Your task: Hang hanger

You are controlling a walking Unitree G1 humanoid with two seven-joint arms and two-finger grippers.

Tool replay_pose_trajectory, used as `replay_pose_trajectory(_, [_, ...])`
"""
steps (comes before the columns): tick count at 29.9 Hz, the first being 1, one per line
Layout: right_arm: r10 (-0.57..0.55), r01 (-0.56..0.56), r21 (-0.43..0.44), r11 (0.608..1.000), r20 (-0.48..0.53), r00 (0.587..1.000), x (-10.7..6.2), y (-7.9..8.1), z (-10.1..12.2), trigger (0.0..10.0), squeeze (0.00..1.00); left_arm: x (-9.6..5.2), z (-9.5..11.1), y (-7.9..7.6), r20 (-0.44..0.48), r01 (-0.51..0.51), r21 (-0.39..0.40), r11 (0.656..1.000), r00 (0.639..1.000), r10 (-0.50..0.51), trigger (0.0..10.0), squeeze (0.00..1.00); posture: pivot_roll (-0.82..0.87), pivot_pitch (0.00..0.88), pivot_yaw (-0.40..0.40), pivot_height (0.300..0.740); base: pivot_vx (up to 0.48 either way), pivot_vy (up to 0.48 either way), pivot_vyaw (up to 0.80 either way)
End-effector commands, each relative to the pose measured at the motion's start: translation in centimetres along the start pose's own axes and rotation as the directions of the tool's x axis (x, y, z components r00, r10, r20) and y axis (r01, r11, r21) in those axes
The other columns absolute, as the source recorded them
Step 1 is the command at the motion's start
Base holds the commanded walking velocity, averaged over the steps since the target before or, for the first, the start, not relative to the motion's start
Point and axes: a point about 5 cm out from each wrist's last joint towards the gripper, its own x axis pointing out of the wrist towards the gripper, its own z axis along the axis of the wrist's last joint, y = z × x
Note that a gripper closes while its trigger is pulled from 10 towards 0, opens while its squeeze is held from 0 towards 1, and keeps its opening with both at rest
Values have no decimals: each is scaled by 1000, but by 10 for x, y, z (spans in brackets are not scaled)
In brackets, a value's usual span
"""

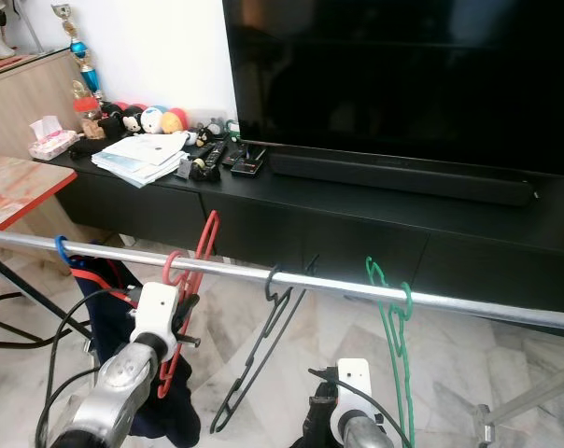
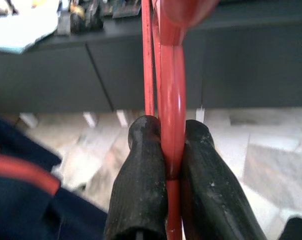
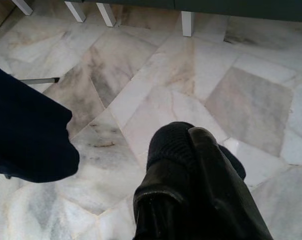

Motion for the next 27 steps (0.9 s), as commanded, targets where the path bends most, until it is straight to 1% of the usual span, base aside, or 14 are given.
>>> replay_pose_trajectory(1, [0, 0, 6, 1000, 20, 1000, 1, 2, 3, 10000, 0, -4, 2, 8, 23, -25, 15, 1000, 999, 24, 118, 0, -66, 0, 106, 740, 0, 0, 0])
replay_pose_trajectory(2, [0, 0, 6, 1000, 20, 1000, 1, 2, 3, 10000, 0, -5, 2, 8, 24, -24, 12, 1000, 999, 24, 235, 0, -66, 0, 106, 740, 0, 0, 0])
replay_pose_trajectory(3, [-1, 1, 6, 1000, 19, 1000, 1, 2, 3, 10000, 0, -7, 0, 8, 23, -25, 9, 1000, 999, 25, 1059, 0, -65, 0, 105, 740, 0, 0, 0])
replay_pose_trajectory(4, [-4, 4, 8, 1000, 19, 1000, 1, 2, 3, 10000, 0, -12, -6, 9, -5, -23, 6, 1000, 1000, 23, 7647, 0, -63, 0, 105, 740, 0, 0, 0])
replay_pose_trajectory(5, [-4, 4, 8, 1000, 19, 1000, 1, 2, 3, 10000, 0, -12, -6, 9, -5, -23, 6, 1000, 1000, 23, 7647, 0, -63, 0, 105, 740, 0, 0, 0])
replay_pose_trajectory(6, [-7, 7, 9, 1000, 18, 1000, 1, 2, 3, 10000, 0, -16, -11, 9, -32, -21, 4, 1000, 999, 22, 9333, 0, -62, 0, 105, 740, 0, 0, 0])
replay_pose_trajectory(7, [-8, 7, 9, 1000, 18, 1000, 1, 2, 3, 10000, 0, -18, -15, 11, -45, -27, 3, 1000, 999, 27, 10000, 0, -62, 0, 105, 740, 0, 0, 0])
replay_pose_trajectory(9, [-11, 10, 9, 1000, 17, 1000, 1, 1, 3, 10000, 0, -23, -21, 14, -64, -41, 4, 999, 997, 41, 10000, 0, -62, 0, 103, 740, 0, 0, 0])
replay_pose_trajectory(10, [-17, 17, 10, 1000, 16, 1000, 1, 1, 3, 10000, 0, -28, -25, 16, -76, -57, 11, 998, 995, 58, 10000, 0, -61, 0, 103, 740, 0, 0, 0])
replay_pose_trajectory(12, [-20, 20, 7, 1000, 15, 1000, 1, 0, 3, 10000, 0, -30, -29, 16, -95, -47, 22, 999, 994, 49, 10000, 0, -61, 0, 103, 740, 0, 0, 0])
replay_pose_trajectory(17, [-46, 45, 18, 999, 16, 999, 1, -1, 3, 10000, 0, -30, -31, 15, -119, -47, -20, 999, 992, 44, 10000, 0, -60, 0, 103, 740, 0, 0, 0])
replay_pose_trajectory(25, [-69, 68, 28, 997, 20, 997, 1, -2, 3, 10000, 0, -28, -27, 16, -112, -55, -26, 998, 992, 52, 10000, 0, -58, 0, 103, 740, 0, 0, 0])
replay_pose_trajectory(27, [-94, 93, 36, 995, 19, 995, 0, -4, 3, 10000, 0, -28, -27, 15, -112, -54, -27, 998, 992, 51, 10000, 0, -58, 0, 103, 740, 0, 0, 0])
